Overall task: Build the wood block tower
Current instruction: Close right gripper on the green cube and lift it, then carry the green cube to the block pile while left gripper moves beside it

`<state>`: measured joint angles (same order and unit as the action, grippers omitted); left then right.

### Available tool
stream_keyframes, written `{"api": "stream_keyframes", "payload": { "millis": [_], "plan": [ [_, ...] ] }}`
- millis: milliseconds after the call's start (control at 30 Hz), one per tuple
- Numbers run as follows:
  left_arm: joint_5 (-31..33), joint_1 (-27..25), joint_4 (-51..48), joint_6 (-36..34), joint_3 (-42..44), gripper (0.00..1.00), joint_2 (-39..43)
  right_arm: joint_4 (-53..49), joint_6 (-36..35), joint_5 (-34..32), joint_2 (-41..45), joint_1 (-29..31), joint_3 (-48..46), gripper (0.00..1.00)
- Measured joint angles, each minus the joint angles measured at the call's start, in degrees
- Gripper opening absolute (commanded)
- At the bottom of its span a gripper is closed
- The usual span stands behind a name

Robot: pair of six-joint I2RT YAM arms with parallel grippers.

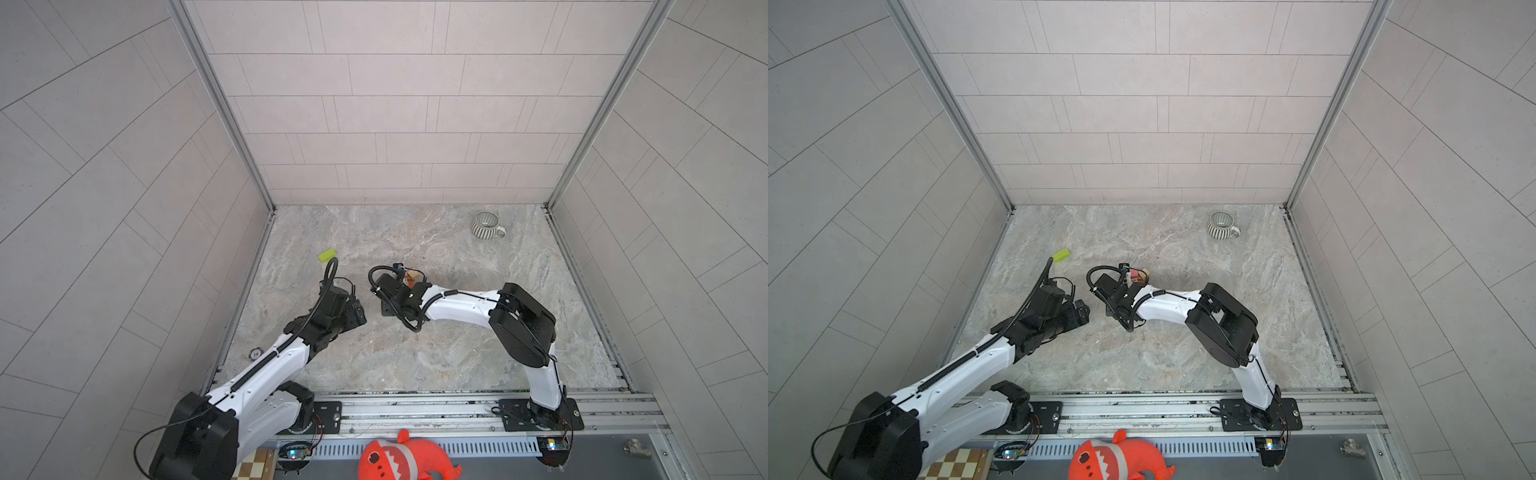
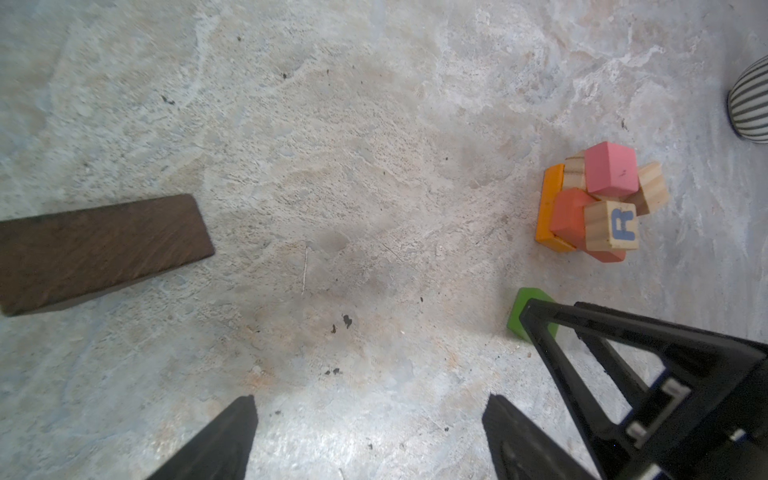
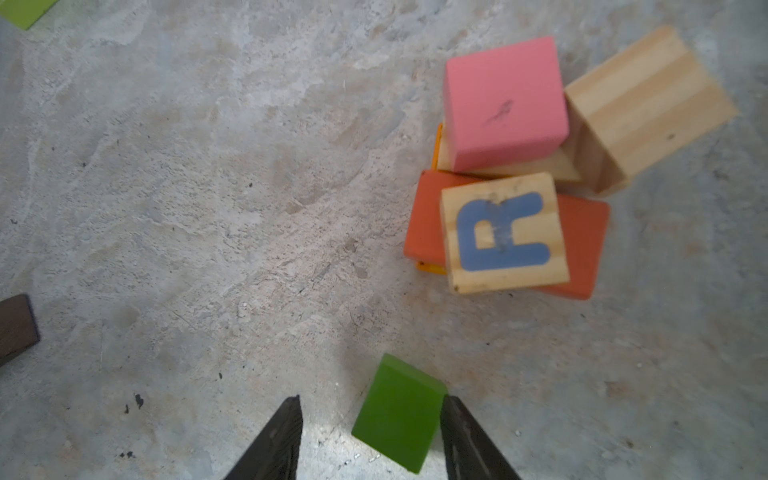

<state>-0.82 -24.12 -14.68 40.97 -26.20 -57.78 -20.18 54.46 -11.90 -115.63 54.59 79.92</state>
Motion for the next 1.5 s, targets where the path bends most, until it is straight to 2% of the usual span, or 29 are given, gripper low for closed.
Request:
{"api": "stream_keyframes", "payload": {
  "millis": [233,433,700,933,1033,1133,1300,1500],
  "plan": [
    [0.00,0.13,0.09,0.13,0.22,0.91,0.02,-0.20,0.28,-0.57,-1.05,-0.15,0.00,0.53],
    [0.00,0.22,0.26,0.13,0.22,0.91,0.02,-0.61,0.44,-0.35,-1.07,-0.31,0.00,0.40],
    [0.00,0.26,0.28,0.13,0.22,0.91,0.02,-0.63,0.33,0.48,-1.62,-0.37,0.00,0.35],
    [0.04,0.26,0.26,0.13,0.22,0.91,0.48,-0.68,-0.37,0.68,-1.77,-0.37,0.00,0.34],
    [0.04,0.28,0.22,0.13,0.22,0.91,0.98,-0.70,-0.81,0.70,-1.77,-0.37,-0.07,0.29],
    [0.17,0.28,0.22,0.13,0.22,0.91,1.25,-0.76,-1.64,0.72,-1.42,-0.39,-0.33,0.28],
    [0.24,0.63,0.04,0.11,0.20,0.91,1.07,-4.31,-3.85,1.62,0.87,-1.01,-0.70,0.27],
    [0.09,0.87,0.37,0.04,-0.44,0.91,-2.14,-7.93,-8.26,2.99,8.87,-3.65,-1.68,0.27]
  ]
}}
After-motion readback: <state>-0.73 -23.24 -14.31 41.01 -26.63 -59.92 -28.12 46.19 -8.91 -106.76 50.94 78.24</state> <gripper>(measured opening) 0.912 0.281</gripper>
